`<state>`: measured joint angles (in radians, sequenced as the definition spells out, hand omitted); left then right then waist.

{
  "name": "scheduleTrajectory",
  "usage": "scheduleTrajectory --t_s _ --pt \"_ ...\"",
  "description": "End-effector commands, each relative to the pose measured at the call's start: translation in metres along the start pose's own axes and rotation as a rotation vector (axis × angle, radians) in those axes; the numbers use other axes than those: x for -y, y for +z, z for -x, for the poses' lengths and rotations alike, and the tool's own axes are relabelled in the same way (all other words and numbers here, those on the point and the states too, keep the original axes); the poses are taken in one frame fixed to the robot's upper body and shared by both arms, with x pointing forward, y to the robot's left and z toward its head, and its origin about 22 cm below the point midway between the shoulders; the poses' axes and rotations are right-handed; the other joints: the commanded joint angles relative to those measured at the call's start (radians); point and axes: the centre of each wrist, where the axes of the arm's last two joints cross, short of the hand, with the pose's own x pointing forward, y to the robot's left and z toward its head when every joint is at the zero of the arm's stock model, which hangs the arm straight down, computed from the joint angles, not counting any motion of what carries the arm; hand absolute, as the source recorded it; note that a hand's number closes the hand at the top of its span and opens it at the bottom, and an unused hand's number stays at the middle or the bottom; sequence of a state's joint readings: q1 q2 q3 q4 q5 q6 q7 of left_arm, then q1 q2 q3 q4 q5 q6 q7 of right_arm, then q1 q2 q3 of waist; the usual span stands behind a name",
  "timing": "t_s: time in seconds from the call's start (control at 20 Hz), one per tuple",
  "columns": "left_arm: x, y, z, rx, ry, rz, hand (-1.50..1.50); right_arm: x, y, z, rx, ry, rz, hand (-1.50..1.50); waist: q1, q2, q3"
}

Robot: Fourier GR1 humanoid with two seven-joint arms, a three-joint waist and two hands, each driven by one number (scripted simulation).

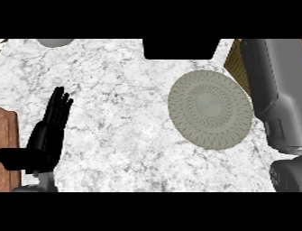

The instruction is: Pick the squash from the placemat and place it in the basket

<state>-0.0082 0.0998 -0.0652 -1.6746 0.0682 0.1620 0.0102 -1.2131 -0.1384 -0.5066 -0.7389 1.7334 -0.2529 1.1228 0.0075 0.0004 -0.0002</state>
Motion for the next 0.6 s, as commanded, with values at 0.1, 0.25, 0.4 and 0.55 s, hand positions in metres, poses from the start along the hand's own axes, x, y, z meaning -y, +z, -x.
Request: scheduleTrajectory --t_s 0.1,0.25,0.4,0.55 --pt "-0.002 -0.001 0.010 0.007 -0.015 0.014 0.00 -0.023 -0.006 0.024 -0.133 0.064 -0.012 1.50 -0.003 0.002 0.000" --pt "-0.004 -0.002 0.004 0.014 -0.005 0.000 0.00 -0.038 -0.003 0.037 -0.143 0.022 -0.040 1.50 0.001 0.002 0.000" --pt "-0.005 0.004 -0.017 0.013 -0.012 0.004 0.00 -0.018 -0.013 0.033 -0.140 -0.026 -0.035 1.50 0.001 -0.002 0.000" --pt "-0.018 -0.015 -0.015 0.007 0.004 -0.009 0.00 -0.041 -0.007 0.056 -0.145 -0.001 -0.041 1.50 -0.008 -0.002 0.000"
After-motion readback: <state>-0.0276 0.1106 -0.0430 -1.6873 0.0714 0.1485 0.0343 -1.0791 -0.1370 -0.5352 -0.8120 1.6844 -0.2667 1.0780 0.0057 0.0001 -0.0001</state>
